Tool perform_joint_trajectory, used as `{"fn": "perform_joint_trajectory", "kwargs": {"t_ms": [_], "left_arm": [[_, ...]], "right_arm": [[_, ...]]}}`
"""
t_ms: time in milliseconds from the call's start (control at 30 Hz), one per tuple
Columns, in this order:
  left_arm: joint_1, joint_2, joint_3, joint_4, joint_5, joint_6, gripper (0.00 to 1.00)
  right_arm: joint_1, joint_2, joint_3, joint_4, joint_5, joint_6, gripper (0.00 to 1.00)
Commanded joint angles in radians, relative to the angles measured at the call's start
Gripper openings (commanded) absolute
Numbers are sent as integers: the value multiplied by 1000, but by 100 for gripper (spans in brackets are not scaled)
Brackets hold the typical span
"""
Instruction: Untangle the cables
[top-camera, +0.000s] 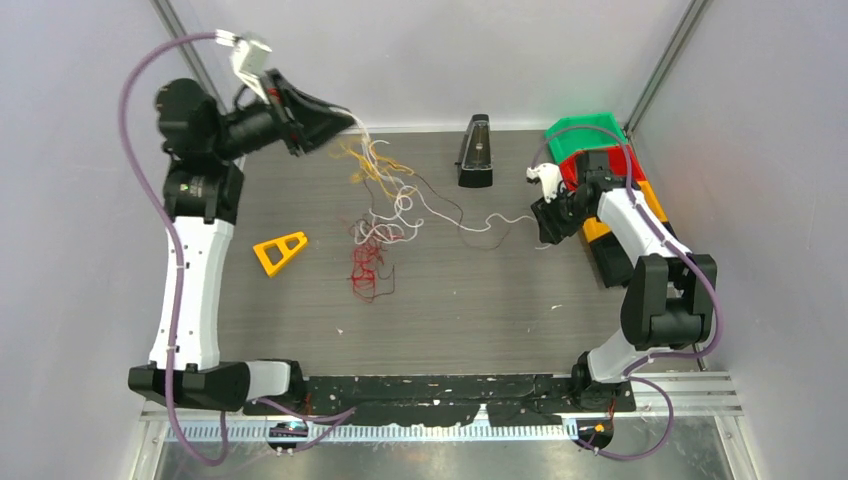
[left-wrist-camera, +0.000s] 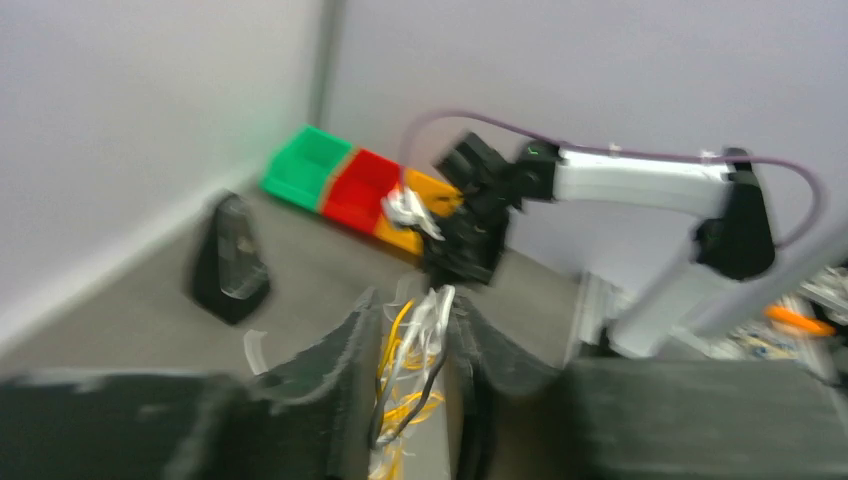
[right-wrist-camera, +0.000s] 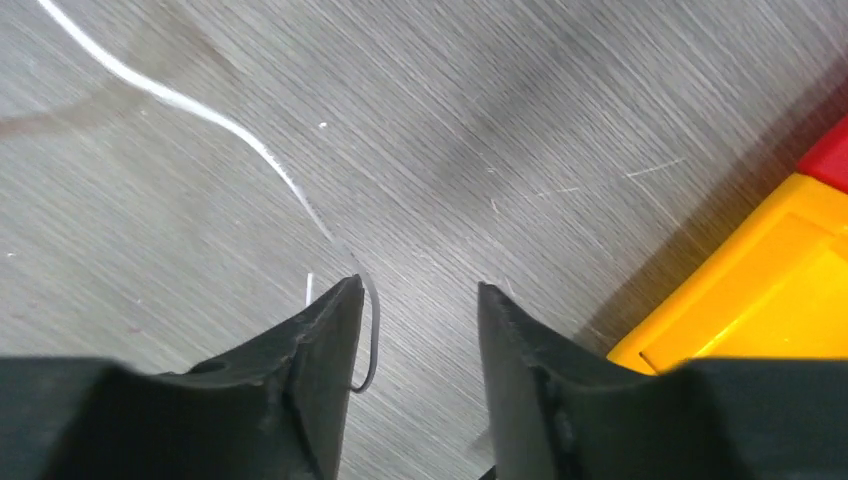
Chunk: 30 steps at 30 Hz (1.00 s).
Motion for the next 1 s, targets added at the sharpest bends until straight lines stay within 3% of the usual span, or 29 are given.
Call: {"fn": "perform_joint_trajectory", "kwargs": {"t_ms": [0, 67, 133, 267, 333, 433, 500, 633, 800, 967], "left_arm": [[-160, 3, -99, -343, -36, 353, 44], [-144, 6, -177, -442, -64, 450, 60], [-75, 27, -244, -491, -80, 466, 69], [-14, 99, -323, -573, -187, 498, 74], [-15, 133, -414, -482, -209, 435, 73], [-38, 197, -498, -358, -199, 367, 68], [-88, 259, -468, -359, -192, 388, 62], [-183, 380, -423, -364, -242, 404, 62], [-223, 513, -395, -353, -281, 396, 65], [-228, 588, -401, -349, -259, 376, 32]], "right_arm": [[20, 18, 89, -95, -138, -15, 70], [42, 21, 115, -110, -167, 5, 82], [49, 20, 139, -122, -195, 30, 90], [89, 30, 164, -121, -262, 125, 93], [146, 43, 161, -64, -271, 209, 93], [253, 85, 175, 58, -282, 337, 90], [305, 132, 199, 144, -279, 415, 88], [386, 259, 286, 234, -291, 515, 85], [471, 358, 302, 339, -321, 575, 88], [527, 470, 346, 443, -331, 652, 87]]}}
